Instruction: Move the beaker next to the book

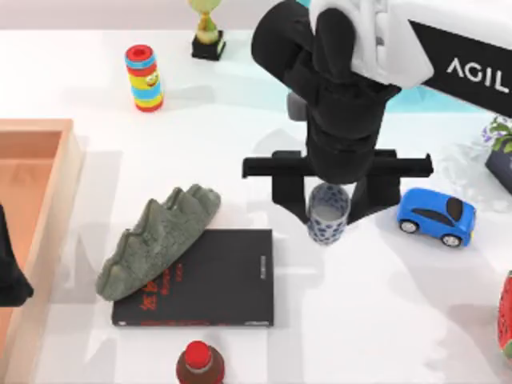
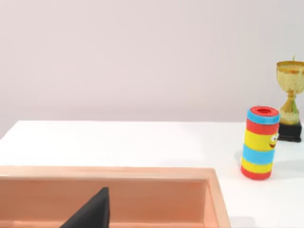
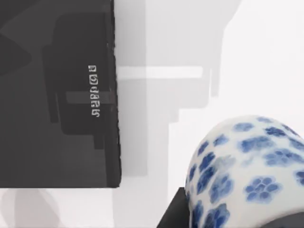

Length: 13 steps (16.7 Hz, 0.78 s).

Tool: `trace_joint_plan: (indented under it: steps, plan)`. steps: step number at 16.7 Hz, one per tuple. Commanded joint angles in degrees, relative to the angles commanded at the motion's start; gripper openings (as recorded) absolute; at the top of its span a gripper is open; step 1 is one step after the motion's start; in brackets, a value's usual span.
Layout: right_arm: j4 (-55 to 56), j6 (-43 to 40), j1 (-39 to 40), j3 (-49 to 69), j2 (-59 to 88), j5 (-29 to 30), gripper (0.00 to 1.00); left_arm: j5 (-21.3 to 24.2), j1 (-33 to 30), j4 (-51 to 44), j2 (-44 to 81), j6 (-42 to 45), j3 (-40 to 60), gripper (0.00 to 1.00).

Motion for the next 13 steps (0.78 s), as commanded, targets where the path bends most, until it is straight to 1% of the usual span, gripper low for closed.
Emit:
trace_joint_plan:
  steps: [4, 10, 13]
  plan:
    - [0.89, -0.03, -0.23, -0.78, 0.11, -0.04, 0.00, 0.00, 0.00, 0.00, 0.00, 0.00, 0.00, 1.00]
    - [12.70, 0.07, 0.09, -10.62, 2.03, -0.08, 0.00, 0.00, 0.00, 0.00, 0.00, 0.00, 0.00, 1.00]
    - [13.77, 0.16, 0.13, -11.53, 2.24, 0.02, 0.00, 0.00, 0.00, 0.00, 0.00, 0.00, 0.00, 1.00]
